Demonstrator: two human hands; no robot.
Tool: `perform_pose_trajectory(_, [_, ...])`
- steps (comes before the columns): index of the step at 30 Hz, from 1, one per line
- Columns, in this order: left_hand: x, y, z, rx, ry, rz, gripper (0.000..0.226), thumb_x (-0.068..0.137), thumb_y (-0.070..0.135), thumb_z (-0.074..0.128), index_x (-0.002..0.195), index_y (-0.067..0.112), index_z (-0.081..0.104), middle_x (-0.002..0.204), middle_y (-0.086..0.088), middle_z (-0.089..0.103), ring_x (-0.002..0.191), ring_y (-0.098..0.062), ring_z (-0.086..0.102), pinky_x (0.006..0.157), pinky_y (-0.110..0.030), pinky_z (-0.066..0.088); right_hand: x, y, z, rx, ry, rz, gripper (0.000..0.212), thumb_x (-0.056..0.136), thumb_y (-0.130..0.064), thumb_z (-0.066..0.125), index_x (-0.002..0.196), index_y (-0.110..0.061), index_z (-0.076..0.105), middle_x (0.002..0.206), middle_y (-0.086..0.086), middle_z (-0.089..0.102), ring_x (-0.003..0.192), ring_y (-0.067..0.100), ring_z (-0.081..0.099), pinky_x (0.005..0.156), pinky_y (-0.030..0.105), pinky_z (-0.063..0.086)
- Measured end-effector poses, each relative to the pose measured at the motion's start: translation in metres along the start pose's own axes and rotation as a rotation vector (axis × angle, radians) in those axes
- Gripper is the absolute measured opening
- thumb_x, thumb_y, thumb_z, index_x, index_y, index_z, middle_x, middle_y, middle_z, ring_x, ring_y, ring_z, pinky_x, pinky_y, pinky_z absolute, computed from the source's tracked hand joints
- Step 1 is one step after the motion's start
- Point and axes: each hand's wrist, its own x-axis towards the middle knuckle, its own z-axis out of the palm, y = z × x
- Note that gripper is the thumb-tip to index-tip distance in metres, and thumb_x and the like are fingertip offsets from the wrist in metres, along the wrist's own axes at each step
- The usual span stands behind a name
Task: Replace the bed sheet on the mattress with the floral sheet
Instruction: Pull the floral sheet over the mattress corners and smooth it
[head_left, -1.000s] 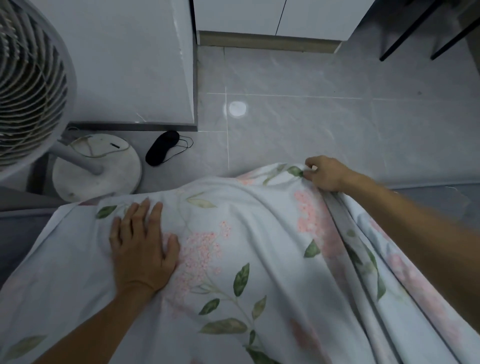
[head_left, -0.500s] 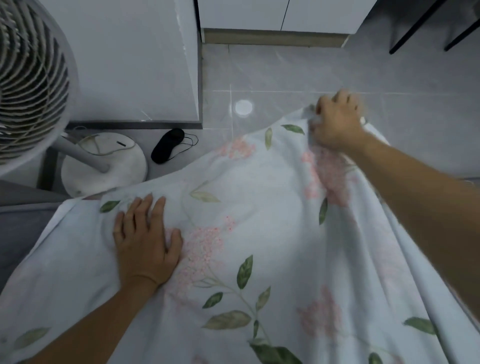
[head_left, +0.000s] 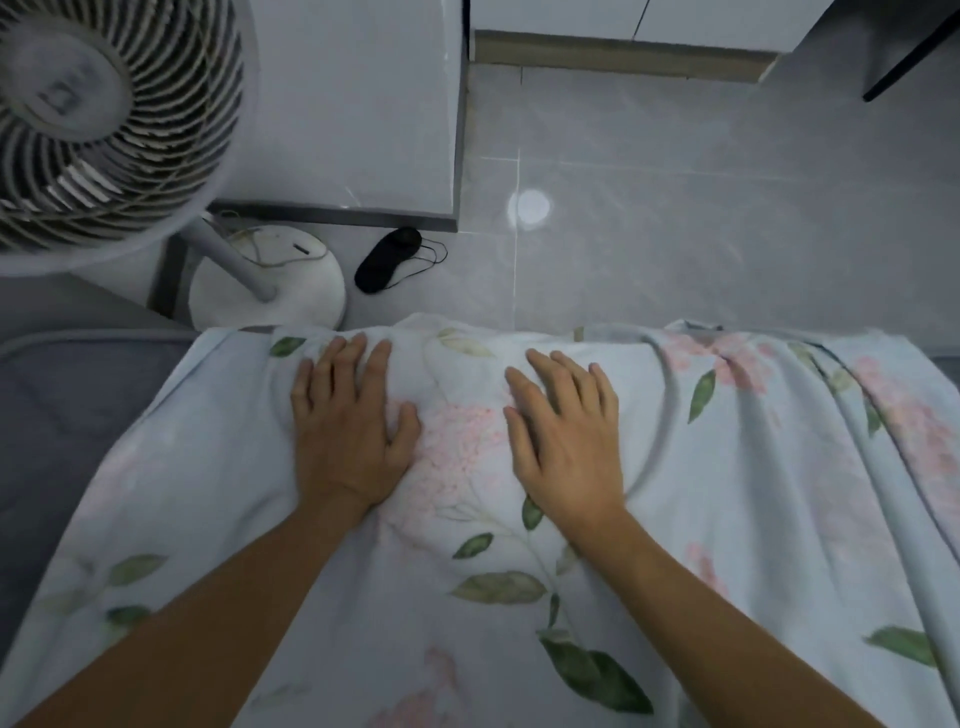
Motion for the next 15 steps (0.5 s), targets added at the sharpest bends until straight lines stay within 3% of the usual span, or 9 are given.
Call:
perform_pose_trajectory(4, [-0.002,0.000,0.002,-0.008,0.023,0.013,0.070,0.092,0.048,0.048,0.153,0.016,0.039,0.157,-0.013,0.041,0.148,-0.034,0.032,0.125,-0.054,0.016,-0.003,0.004,0.005,0.025,0.132,-0.060,0.014,0.103,-0.019,0.059,0.107,-0.012,0.070,0.119,0.007,0.063,0.108,0.031,0.056,0.103,0.047,0.041])
perform_pose_trajectory(6, [-0.003,-0.001,0.002,-0.023,0.040,0.012,0.069,0.092,0.049,0.048,0.152,0.017,0.041,0.156,-0.013,0.043,0.147,-0.033,0.033,0.124,-0.054,0.017,-0.003,0.002,0.008,-0.044,0.162,-0.050,0.008,0.102,-0.014,0.060,0.096,-0.010,0.063,0.100,0.006,0.056,0.091,0.029,0.048,0.088,0.045,0.043])
perform_pose_trajectory(8, [-0.003,-0.001,0.000,-0.044,0.056,0.006,0.068,0.090,0.050,0.049,0.150,0.019,0.044,0.154,-0.011,0.045,0.145,-0.032,0.036,0.123,-0.054,0.020,-0.003,-0.002,0.008,-0.105,0.177,-0.055,0.006,0.099,-0.011,0.062,0.095,-0.012,0.058,0.095,0.004,0.050,0.087,0.027,0.043,0.083,0.043,0.041])
perform_pose_trajectory(10, [-0.006,-0.001,-0.005,-0.053,0.071,0.013,0.066,0.090,0.051,0.048,0.148,0.020,0.048,0.151,-0.009,0.048,0.142,-0.031,0.038,0.122,-0.054,0.023,-0.008,-0.009,0.003,-0.091,0.163,-0.046,0.009,0.102,-0.022,0.057,0.104,-0.014,0.057,0.104,0.004,0.051,0.094,0.027,0.046,0.089,0.044,0.042])
perform_pose_trajectory(12, [-0.013,-0.003,-0.008,-0.079,0.066,0.014,0.069,0.091,0.056,0.044,0.150,0.021,0.048,0.154,-0.009,0.048,0.144,-0.030,0.037,0.122,-0.053,0.023,-0.022,-0.019,0.005,-0.076,0.073,-0.031,0.039,0.104,-0.046,0.046,0.131,-0.020,0.056,0.134,0.008,0.050,0.124,0.030,0.046,0.110,0.050,0.036])
perform_pose_trajectory(13, [-0.021,-0.007,-0.009,-0.086,0.052,0.010,0.073,0.091,0.060,0.040,0.153,0.022,0.044,0.159,-0.008,0.043,0.148,-0.030,0.033,0.124,-0.053,0.020,-0.033,-0.027,0.007,-0.083,0.025,-0.032,0.053,0.104,-0.057,0.040,0.146,-0.026,0.049,0.153,0.008,0.042,0.142,0.032,0.036,0.120,0.053,0.025])
perform_pose_trajectory(15, [-0.043,-0.016,-0.009,-0.076,0.027,0.018,0.082,0.091,0.069,0.034,0.160,0.025,0.033,0.167,-0.006,0.030,0.155,-0.029,0.023,0.126,-0.052,0.016,-0.055,-0.042,0.013,-0.086,-0.039,-0.035,0.068,0.101,-0.070,0.029,0.160,-0.036,0.031,0.169,0.004,0.023,0.157,0.030,0.014,0.127,0.053,0.010])
